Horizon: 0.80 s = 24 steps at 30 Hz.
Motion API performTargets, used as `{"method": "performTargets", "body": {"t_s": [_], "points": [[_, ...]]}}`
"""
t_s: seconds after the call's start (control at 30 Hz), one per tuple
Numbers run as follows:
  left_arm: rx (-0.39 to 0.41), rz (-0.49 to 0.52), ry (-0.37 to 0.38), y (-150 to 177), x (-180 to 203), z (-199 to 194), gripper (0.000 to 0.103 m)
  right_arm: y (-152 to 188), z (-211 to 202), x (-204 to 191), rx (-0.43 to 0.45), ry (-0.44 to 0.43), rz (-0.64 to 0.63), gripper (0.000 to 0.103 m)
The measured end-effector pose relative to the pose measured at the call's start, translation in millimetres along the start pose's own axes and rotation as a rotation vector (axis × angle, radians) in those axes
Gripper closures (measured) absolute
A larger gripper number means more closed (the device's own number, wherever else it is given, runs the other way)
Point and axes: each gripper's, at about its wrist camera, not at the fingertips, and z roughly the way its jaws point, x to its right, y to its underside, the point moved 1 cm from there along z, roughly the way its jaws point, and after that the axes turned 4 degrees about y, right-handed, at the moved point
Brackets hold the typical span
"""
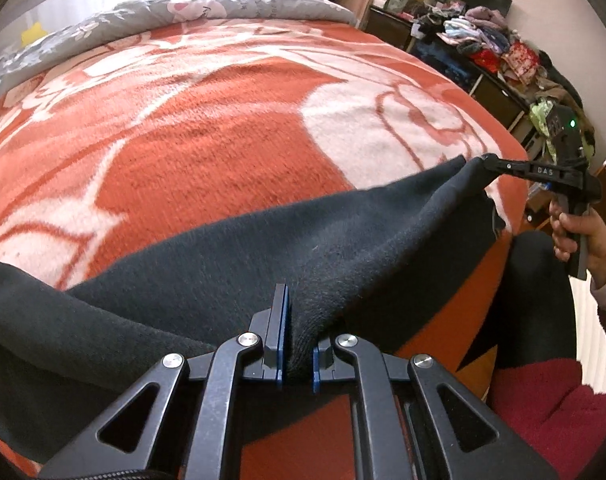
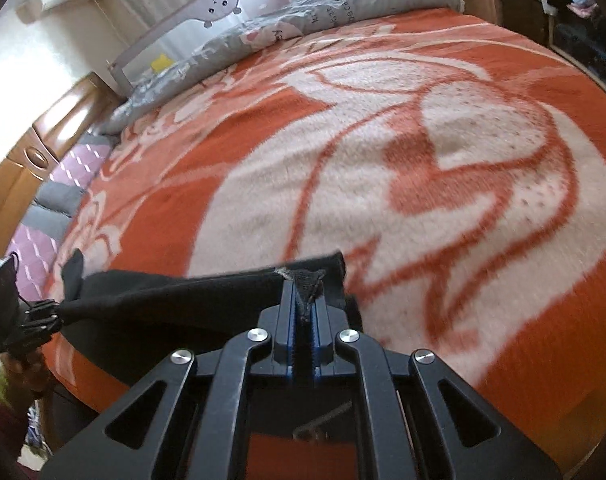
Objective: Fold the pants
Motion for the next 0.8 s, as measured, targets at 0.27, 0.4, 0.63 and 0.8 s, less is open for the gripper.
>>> {"method": "performTargets", "body": {"t_s": [0.27,0.4,0.63,0.8], "points": [[-0.052,0.015,0.002,24,6,21,0.094,35,6,5,-0.087,0.103,-0.003,0.096],[-0.081,-0.014,-0.009,32,4,33,0.09,43,11,6,-0.113,0.168,-0.002,0.09],[-0.036,-0.133,-0.01,44,2,19,0.042,47,-20,5,-0.039,0.218,0.023,0.044],[-0.016,-0.261,-0.019,52,-11,2,0.042,40,-39,-21,0.033,0.133,-0.009,0.044]]}}
